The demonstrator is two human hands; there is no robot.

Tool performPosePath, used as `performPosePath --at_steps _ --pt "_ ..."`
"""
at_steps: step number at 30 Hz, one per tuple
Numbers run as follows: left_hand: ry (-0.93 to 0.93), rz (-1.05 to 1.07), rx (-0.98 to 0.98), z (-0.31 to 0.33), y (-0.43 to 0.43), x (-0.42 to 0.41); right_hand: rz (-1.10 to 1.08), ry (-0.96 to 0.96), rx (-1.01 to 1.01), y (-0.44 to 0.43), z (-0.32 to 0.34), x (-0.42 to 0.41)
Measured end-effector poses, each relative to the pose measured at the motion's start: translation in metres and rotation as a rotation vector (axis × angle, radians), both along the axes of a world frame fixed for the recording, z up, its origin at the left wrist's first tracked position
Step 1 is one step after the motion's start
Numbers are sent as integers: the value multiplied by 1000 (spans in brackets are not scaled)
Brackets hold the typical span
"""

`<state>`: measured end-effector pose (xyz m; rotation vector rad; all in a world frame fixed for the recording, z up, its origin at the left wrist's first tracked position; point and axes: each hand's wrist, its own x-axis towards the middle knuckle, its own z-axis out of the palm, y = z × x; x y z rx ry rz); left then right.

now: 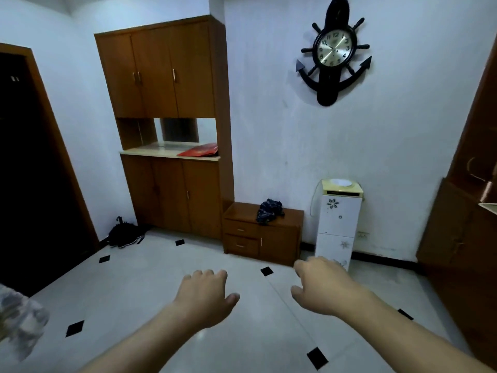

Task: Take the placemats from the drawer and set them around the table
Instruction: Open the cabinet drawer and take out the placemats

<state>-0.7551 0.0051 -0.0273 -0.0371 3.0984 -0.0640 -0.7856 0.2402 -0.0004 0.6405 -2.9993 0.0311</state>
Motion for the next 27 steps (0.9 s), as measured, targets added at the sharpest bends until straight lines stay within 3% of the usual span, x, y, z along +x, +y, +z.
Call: performPosePath --at_steps 14,20,27 --pt "-31 117 2 -19 -68 -334 140 -49 -24 -73 -29 -376" --pt "-38 136 17 -52 -141 -481 172 -117 2 -144 -62 -528" --pt "-31 52 8 -89 -242 -702 53 -175 -12 -239 -103 -727"
